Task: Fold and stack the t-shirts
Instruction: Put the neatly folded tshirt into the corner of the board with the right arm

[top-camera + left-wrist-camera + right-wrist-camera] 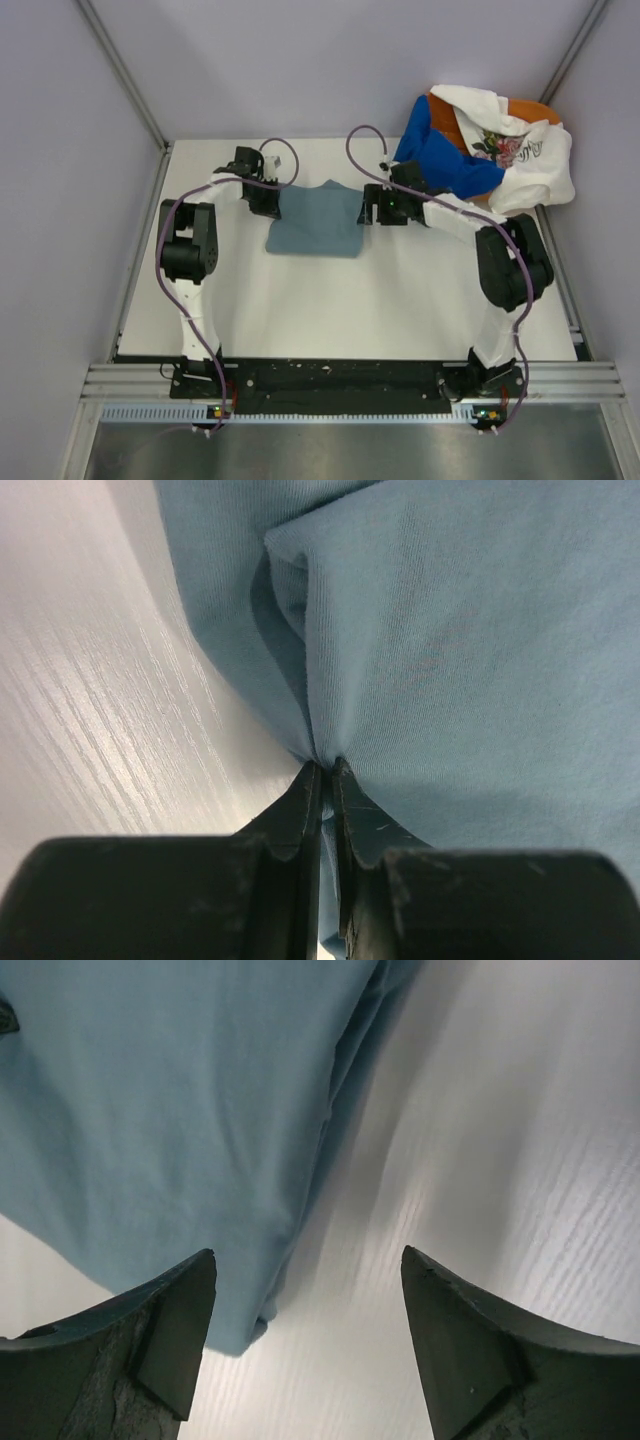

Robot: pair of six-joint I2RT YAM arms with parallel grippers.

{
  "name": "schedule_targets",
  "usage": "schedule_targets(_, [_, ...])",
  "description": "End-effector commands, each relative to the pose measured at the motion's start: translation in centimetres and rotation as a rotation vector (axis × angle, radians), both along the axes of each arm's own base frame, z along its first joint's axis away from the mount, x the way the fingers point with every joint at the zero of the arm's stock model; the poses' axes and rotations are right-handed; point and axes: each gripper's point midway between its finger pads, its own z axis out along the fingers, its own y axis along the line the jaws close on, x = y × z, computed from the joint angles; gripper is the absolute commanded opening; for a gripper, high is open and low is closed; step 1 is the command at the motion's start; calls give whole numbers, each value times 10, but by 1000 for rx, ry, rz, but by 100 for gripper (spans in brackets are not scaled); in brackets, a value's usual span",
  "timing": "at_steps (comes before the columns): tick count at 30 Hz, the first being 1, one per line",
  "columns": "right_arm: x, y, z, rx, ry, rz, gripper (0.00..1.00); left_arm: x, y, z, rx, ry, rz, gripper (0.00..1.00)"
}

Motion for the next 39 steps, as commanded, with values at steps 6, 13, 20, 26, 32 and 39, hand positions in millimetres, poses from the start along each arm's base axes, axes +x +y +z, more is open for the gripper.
schedule_targets(6, [59,36,-23,226,71,-81,65,-8,3,9,3,-3,-10,4])
schedule_targets(13, [49,59,-50,356,194,-54,34,-12,3,10,0,-5,-8,4])
schedule_targets(20, [40,57,-45,358,175,-3,0,-24,4,30,-27,-24,5,30])
schedule_targets(26, [5,37,-42,224,207,100,0,-42,24,65,-36,-91,18,89])
schedule_targets(32, [-47,1,-41,-25,213,232,0,-56,55,94,-21,-188,43,91])
schedule_targets(39, [-102,-53,-41,-354,232,349,0,-65,53,120,-42,-256,7,91])
